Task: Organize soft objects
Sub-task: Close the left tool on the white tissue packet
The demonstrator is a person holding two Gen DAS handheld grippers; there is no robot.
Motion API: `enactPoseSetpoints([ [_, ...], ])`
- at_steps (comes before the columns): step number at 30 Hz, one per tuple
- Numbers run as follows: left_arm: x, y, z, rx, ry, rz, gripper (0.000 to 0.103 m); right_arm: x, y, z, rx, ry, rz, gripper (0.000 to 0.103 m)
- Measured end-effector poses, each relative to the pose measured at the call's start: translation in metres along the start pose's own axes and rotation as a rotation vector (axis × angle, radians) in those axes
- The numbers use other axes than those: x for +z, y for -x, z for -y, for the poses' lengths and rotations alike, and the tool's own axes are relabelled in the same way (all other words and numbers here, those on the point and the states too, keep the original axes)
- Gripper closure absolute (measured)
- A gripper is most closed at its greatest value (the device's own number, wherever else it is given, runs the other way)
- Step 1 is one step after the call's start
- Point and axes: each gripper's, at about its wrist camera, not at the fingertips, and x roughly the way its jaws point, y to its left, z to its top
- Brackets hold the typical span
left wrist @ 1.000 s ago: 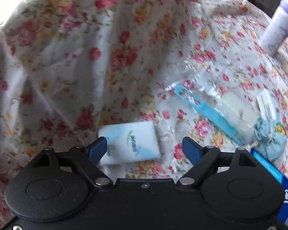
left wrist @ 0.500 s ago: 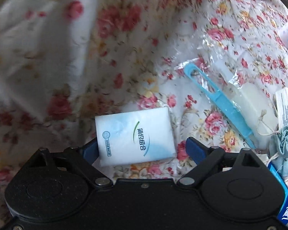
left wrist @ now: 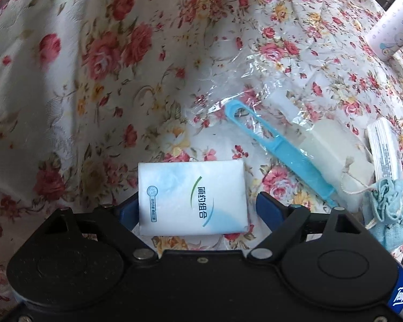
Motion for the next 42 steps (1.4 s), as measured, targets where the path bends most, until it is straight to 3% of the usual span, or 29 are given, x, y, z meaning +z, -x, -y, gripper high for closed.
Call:
enactPoseSetpoints([
  [3,-0.002,0.001,0.006,0.007,-0.014,0.015,0.019,0.011,-0.030,-0.018,-0.001,0.019,-0.041,0.000],
  [11,-0.004,0.001,0.006,0.001,-0.025,0.038,0.012,0.015,-0.080,-0.072,0.003,0.224,-0.118,0.000],
  [18,-0.002,-0.006,0.008,-0.017,-0.025,0.033,0.005,0.016,-0.113,-0.093,-0.074,0.354,-0.129,0.001],
  [30,0.003,-0.014,0.016,0.012,-0.026,0.056,0.004,0.086,-0.131,-0.017,-0.292,0.200,-0.042,0.001],
  [36,0.009,-0.017,0.017,0.010,-0.010,0.065,0.004,0.078,-0.138,-0.018,-0.151,0.153,-0.115,0.001],
  [42,0.011,-0.019,0.016,0.004,-0.007,0.070,0.004,0.057,-0.175,-0.036,-0.235,0.209,-0.177,0.001],
])
